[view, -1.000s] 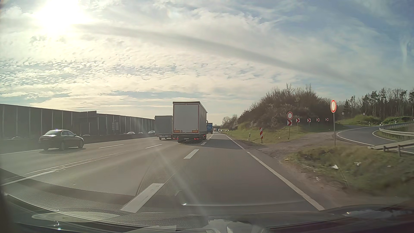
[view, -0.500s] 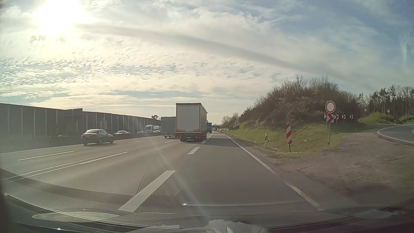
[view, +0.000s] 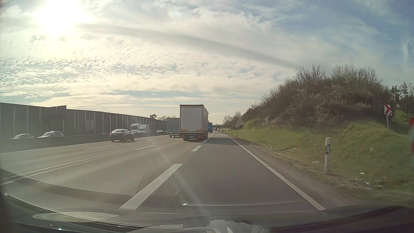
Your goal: Follow the waypoints while adhering to traffic rules and regulations
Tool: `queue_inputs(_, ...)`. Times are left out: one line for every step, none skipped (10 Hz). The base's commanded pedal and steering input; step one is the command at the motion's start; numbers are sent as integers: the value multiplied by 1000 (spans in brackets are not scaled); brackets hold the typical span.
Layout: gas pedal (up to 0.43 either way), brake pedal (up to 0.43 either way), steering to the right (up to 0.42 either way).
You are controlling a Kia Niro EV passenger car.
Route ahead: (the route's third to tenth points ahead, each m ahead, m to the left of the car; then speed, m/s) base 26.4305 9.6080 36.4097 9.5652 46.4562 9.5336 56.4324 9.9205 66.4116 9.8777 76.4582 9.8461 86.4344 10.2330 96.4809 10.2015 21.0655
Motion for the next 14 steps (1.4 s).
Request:
queue_inputs(370, 0, -8)
queue_inputs(370, 0, -8)
queue_inputs(370, 0, -9)
queue_inputs(370, 0, -10)
queue_inputs(370, 0, -10)
queue_inputs(370, 0, -10)
queue_inputs(370, 0, -9)
queue_inputs(370, 0, -9)
queue_inputs(370, 0, -8)
queue_inputs(370, 0, -9)
queue_inputs(370, 0, -8)
queue_inputs(370, 0, -8)
queue_inputs(370, 0, -8)
queue_inputs(370, 0, -8)
